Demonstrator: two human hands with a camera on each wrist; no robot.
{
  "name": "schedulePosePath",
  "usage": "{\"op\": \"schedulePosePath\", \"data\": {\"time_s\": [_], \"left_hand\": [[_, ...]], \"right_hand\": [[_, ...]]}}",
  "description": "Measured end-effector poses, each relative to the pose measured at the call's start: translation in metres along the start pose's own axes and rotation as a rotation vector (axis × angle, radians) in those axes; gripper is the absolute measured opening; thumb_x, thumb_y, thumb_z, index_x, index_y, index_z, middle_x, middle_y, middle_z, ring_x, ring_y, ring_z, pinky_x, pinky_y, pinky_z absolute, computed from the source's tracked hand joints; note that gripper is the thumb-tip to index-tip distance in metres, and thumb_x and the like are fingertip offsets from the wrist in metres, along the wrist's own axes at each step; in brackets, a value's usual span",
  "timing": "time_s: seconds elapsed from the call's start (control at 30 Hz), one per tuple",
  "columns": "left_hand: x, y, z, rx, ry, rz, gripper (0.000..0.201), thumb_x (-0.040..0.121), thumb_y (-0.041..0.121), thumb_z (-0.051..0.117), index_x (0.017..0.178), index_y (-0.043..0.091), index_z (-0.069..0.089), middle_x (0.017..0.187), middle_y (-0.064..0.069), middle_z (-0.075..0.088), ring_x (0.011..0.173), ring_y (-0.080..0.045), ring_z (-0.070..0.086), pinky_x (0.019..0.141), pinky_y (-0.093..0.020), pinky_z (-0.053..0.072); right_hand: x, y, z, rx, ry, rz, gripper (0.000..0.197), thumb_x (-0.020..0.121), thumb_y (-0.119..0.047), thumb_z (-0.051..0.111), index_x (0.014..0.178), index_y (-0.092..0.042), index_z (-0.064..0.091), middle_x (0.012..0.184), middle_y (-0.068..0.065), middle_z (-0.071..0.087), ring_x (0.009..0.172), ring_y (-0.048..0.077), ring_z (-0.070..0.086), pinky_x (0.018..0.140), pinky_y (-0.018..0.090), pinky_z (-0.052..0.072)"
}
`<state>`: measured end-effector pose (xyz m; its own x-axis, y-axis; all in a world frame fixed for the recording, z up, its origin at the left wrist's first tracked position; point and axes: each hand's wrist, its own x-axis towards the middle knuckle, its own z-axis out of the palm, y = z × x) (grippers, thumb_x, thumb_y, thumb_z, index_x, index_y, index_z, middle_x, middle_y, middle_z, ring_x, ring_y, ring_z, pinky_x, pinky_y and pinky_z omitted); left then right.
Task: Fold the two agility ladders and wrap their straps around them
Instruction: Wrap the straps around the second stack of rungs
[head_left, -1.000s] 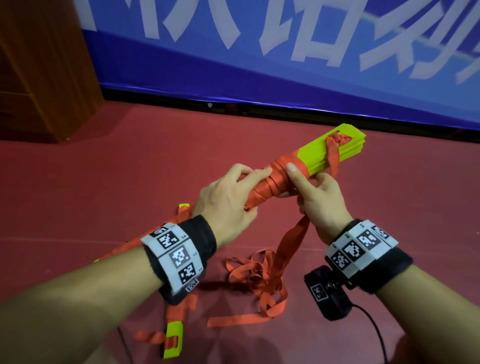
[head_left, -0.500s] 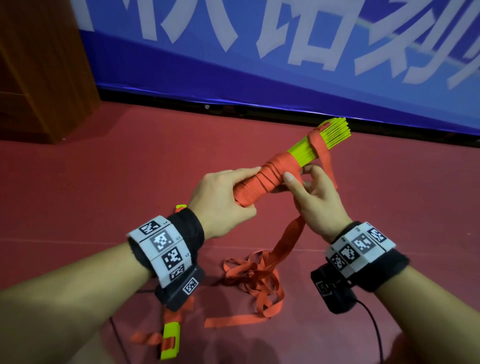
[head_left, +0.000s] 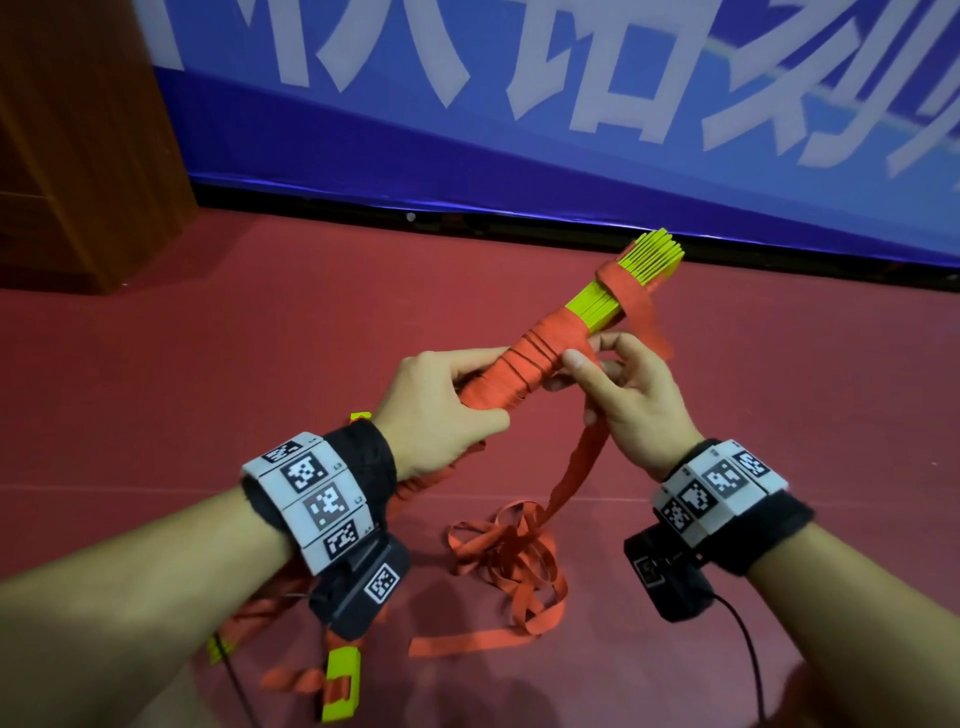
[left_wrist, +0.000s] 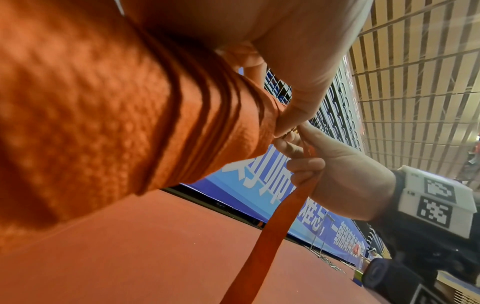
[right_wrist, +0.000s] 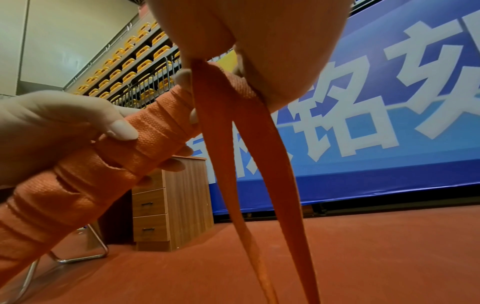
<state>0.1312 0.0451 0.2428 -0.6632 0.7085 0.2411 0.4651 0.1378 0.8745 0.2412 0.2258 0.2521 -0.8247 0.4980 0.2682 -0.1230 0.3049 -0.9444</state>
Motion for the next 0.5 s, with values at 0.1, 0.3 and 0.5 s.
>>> {"op": "schedulePosePath", "data": {"time_s": [0.1, 0.3, 0.5], "left_hand": [[0.0003, -0.0013, 0.0011, -0.053, -0.022, -0.008, 0.058, 0.074, 0.001, 0.072, 0.12, 0.036, 0.072, 0.098, 0.003, 0.079, 0.083, -0.031, 0.073, 0.066, -0.036, 0.063], [0.0024, -0.0041, 0.0003, -0.164, -0.147, -0.033, 0.054, 0.072, 0.008, 0.07, 0.117, 0.036, 0.074, 0.091, 0.0, 0.078, 0.071, -0.014, 0.065, 0.071, -0.035, 0.058], [0.0054, -0.0024, -0.0053, -0.296, -0.26, -0.131, 0.051, 0.068, 0.01, 0.063, 0.113, 0.028, 0.078, 0.076, -0.004, 0.066, 0.065, -0.019, 0.056, 0.062, -0.03, 0.05]], "right_hand": [[0.0018, 0.001, -0.0026, 0.016, 0.041, 0.019, 0.035, 0.084, -0.031, 0.07, 0.1, -0.004, 0.053, 0.074, 0.006, 0.073, 0.05, 0.0, 0.061, 0.047, 0.017, 0.045], [0.0036, 0.0056, -0.0046, -0.13, 0.022, 0.052, 0.024, 0.095, -0.03, 0.064, 0.081, -0.013, 0.054, 0.058, 0.0, 0.056, 0.042, 0.001, 0.048, 0.045, 0.016, 0.04], [0.0037, 0.0049, 0.0005, -0.021, 0.004, 0.095, 0.04, 0.079, -0.049, 0.067, 0.065, -0.016, 0.049, 0.049, 0.001, 0.04, 0.043, 0.015, 0.037, 0.049, 0.028, 0.034]]}}
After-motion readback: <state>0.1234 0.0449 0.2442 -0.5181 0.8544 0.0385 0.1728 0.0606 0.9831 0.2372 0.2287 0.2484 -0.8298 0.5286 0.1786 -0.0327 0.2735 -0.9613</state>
